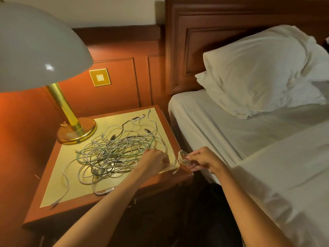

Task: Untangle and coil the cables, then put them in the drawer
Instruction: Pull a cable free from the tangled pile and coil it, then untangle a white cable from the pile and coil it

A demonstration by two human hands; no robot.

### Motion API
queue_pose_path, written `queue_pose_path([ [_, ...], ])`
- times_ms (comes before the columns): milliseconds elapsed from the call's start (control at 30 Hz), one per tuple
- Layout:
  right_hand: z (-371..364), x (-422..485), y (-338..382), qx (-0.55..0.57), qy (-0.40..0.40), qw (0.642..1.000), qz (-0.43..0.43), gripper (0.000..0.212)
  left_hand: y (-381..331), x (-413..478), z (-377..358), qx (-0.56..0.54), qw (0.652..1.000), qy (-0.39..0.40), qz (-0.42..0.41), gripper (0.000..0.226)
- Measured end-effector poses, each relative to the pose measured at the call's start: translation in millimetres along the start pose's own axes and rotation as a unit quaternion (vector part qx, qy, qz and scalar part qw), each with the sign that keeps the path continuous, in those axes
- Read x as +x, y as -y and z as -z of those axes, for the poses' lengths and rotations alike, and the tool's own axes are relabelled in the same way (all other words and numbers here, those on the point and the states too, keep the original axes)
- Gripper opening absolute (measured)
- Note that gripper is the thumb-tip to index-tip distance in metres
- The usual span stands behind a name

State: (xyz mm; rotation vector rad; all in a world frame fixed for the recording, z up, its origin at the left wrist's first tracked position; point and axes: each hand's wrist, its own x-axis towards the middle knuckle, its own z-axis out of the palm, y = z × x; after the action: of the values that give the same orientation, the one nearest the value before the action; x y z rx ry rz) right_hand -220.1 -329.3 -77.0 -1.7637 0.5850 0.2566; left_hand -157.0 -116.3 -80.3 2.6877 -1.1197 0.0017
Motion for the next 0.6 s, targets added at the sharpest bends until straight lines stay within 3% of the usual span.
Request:
queue_pose_path([
  [133,-7,10,20,-0.092,0.03,0.995,0.017,0.017,10,6,5,-0.068,0.995,-0.04,0.065,0.01],
  [333,-33,29,29,-0.273,-0.063,0.953,0.113,0.01,15,7,30,-0.254,0.942,-0.149,0.164,0.015],
  [600,-45,32,0,-0.285,-0.132,0.93,0.194,0.022,35,-4,45,-0.279,0.942,-0.13,0.136,0.018],
])
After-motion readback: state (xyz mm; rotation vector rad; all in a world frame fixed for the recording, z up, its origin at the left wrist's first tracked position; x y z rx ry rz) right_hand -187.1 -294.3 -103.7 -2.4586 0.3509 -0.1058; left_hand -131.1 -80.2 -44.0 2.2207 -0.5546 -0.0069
